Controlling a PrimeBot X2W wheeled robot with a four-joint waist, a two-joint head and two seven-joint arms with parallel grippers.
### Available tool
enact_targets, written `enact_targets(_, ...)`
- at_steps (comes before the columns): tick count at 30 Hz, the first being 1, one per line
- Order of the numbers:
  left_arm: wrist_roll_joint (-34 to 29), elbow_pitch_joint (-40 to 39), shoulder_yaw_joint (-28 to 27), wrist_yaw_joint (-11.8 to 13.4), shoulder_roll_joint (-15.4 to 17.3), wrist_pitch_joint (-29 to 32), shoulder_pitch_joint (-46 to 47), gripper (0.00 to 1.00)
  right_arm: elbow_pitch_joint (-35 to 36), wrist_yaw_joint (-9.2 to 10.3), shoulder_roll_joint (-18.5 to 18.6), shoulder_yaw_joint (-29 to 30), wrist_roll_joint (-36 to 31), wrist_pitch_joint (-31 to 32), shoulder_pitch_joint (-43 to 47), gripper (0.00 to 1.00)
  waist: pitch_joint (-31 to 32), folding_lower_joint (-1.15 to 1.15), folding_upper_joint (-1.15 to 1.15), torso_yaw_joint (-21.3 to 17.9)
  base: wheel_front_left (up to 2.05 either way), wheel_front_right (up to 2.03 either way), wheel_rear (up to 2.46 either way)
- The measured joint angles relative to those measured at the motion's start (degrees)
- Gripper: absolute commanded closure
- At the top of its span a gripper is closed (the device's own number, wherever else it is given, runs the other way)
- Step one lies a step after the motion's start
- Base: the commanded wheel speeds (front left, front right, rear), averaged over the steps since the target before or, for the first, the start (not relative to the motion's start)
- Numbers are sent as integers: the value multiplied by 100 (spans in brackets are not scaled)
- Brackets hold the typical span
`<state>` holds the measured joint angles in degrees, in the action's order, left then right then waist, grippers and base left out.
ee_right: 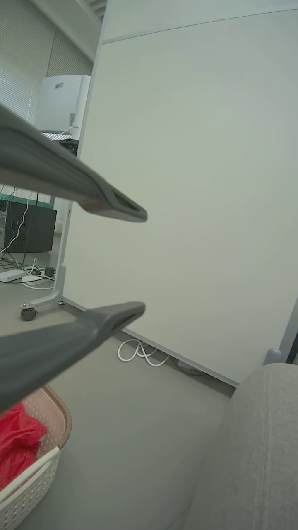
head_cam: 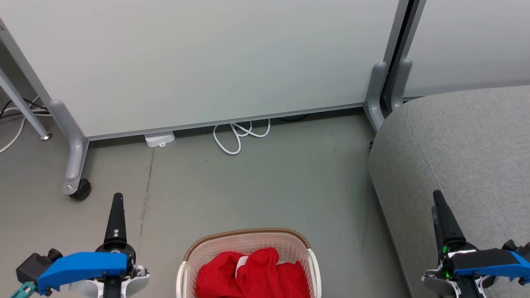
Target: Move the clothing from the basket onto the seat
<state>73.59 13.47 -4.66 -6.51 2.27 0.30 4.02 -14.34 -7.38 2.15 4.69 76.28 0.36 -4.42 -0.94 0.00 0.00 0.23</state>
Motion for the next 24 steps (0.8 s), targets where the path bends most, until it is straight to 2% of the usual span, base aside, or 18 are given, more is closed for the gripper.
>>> enact_targets(5,-847,-153,192,152,2,-151,58,0,105,0,2,-116,-651,-147,-19,0,-35,0,0,10,0,0,0)
enact_targets(24,-2853,-279,597,403,11,-524,177,0,245,0,10,-415,-2488,-525,-134,0,-117,0,0,43,0,0,0)
